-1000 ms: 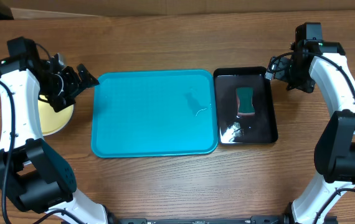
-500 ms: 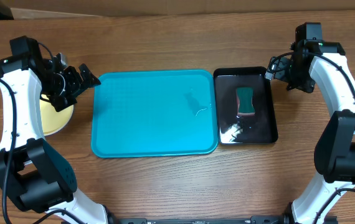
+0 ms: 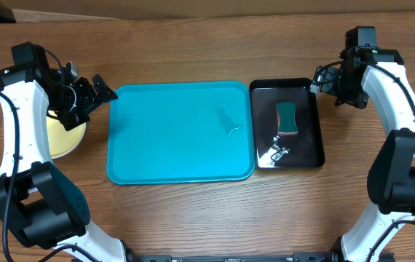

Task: Clean dirty plates on tray and stack at the side

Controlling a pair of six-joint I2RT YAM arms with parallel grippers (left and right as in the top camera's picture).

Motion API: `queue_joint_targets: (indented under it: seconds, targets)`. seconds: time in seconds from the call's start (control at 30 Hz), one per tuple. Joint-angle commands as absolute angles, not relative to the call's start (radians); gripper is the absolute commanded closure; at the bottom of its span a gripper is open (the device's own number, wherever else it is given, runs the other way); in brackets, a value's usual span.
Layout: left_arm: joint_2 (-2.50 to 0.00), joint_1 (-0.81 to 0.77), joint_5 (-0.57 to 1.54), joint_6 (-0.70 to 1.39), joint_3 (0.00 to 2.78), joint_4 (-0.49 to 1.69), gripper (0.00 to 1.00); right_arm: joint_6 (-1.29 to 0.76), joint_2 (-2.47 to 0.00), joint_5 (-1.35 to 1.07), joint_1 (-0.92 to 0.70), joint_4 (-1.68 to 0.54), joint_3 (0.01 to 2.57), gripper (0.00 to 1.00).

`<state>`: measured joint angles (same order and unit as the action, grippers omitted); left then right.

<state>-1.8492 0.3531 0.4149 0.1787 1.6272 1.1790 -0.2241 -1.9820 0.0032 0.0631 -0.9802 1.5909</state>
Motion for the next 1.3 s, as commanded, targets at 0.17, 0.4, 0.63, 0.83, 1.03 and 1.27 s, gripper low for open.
queue_joint_targets:
  seconds: [0.17, 0.4, 0.63, 0.83, 1.03, 1.27]
  targets:
    - [-1.827, 0.346, 0.408, 0.153, 1.645, 1.177, 0.0, -0.229, -1.814, -0.001, -0.007, -0.974, 1.605, 0.0]
    - [-1.827, 0.346, 0.408, 0.153, 1.645, 1.177, 0.0, -0.229, -1.562, -0.001, -0.181, -0.974, 1.605, 0.0]
    - [-1.827, 0.346, 0.408, 0.153, 1.645, 1.177, 0.0, -0.229, -1.363, -0.001, -0.363, -0.974, 1.605, 0.0]
    - [-1.827, 0.346, 0.408, 0.153, 1.645, 1.177, 0.0, -0.206, -1.183, 0.041, -0.417, -0.959, 1.604, 0.0]
    - [-1.827, 0.346, 0.408, 0.153, 1.645, 1.177, 0.0, -0.206, -0.982, 0.104, -0.387, -0.881, 1.526, 0.0]
    - [-1.827, 0.346, 0.408, 0.153, 1.645, 1.177, 0.0, -0.211, -0.641, 0.02, -0.294, -0.548, 1.148, 0.0]
